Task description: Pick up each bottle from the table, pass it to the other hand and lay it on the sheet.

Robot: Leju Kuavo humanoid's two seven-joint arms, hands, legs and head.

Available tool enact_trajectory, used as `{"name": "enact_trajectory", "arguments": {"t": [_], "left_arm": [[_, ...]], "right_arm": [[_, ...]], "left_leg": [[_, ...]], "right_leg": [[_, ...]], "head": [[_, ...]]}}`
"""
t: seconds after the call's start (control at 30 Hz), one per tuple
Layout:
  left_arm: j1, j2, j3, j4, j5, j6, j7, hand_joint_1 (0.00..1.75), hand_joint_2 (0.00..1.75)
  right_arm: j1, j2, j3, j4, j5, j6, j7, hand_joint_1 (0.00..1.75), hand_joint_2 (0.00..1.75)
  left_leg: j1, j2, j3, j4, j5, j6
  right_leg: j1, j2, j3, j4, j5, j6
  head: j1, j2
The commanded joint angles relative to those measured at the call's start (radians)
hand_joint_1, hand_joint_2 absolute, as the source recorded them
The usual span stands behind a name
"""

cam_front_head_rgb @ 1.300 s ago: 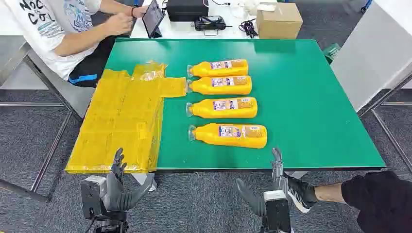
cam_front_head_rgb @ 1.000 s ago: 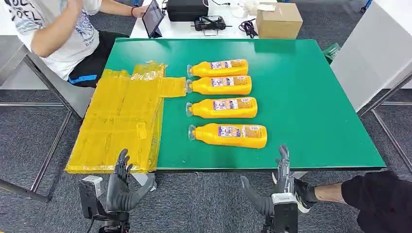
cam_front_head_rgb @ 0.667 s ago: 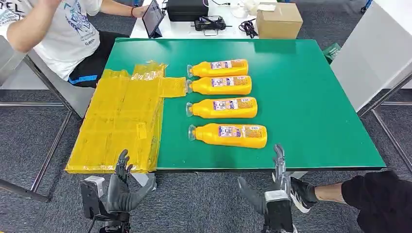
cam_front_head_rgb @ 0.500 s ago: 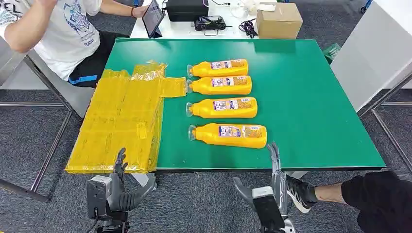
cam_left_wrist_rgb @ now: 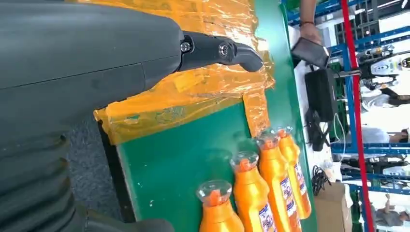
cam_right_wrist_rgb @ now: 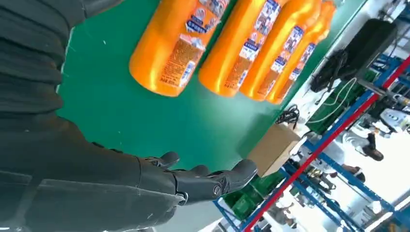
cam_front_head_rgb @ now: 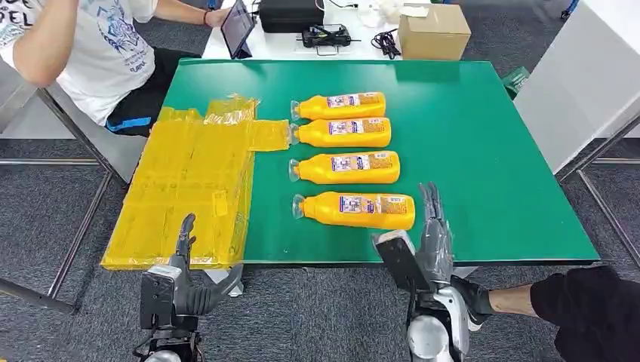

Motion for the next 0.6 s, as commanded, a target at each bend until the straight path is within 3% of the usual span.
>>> {"name": "enact_trajectory", "arguments": {"t": [0.03, 0.13, 0.33, 0.37, 0.43, 0.6], "left_arm": [[-0.061, -0.003, 0.014, 0.074, -0.020, -0.007, -0.008, 0.00, 1.75], [-0.064, -0.003, 0.021, 0.079, -0.023, -0.008, -0.012, 0.00, 1.75], [-0.075, -0.003, 0.047, 0.100, -0.029, -0.027, -0.023, 0.00, 1.75], [-0.078, -0.003, 0.047, 0.106, -0.029, -0.030, -0.024, 0.00, 1.75], [-0.081, -0.003, 0.047, 0.116, -0.027, -0.036, -0.028, 0.00, 1.75], [-0.087, -0.003, 0.042, 0.127, -0.027, -0.039, -0.029, 0.00, 1.75]], "right_arm": [[-0.178, -0.055, -0.062, 0.219, 0.090, 0.080, 0.093, 0.00, 1.75], [-0.200, -0.059, -0.072, 0.275, 0.067, 0.086, 0.089, 0.00, 1.75], [-0.307, -0.140, -0.015, 0.532, 0.010, 0.206, 0.133, 0.00, 1.75], [-0.320, -0.146, -0.002, 0.572, 0.008, 0.203, 0.129, 0.00, 1.75], [-0.344, -0.155, 0.025, 0.633, 0.005, 0.206, 0.130, 0.00, 1.75], [-0.380, -0.168, 0.057, 0.712, 0.008, 0.216, 0.140, 0.00, 1.75]], "left_leg": [[0.001, 0.002, 0.005, -0.001, -0.001, -0.001], [0.001, 0.002, 0.005, -0.002, -0.001, -0.001], [0.001, 0.003, 0.005, -0.002, -0.001, -0.001], [0.001, 0.005, 0.011, -0.003, -0.003, -0.001], [0.001, 0.002, 0.005, -0.002, 0.000, -0.001], [0.001, 0.003, 0.006, -0.001, -0.001, -0.001]], "right_leg": [[0.001, 0.002, 0.004, -0.002, 0.000, -0.001], [0.001, 0.001, 0.004, -0.003, 0.000, -0.001], [0.001, 0.003, 0.005, -0.003, 0.001, -0.001], [0.002, 0.005, 0.010, -0.004, -0.001, -0.003], [0.001, 0.002, 0.005, -0.003, 0.000, -0.001], [0.001, 0.002, 0.006, -0.002, 0.000, -0.002]], "head": [[0.000, 0.000], [0.000, 0.000], [0.001, 0.000], [0.000, 0.000], [0.001, 0.000], [0.001, 0.000]]}}
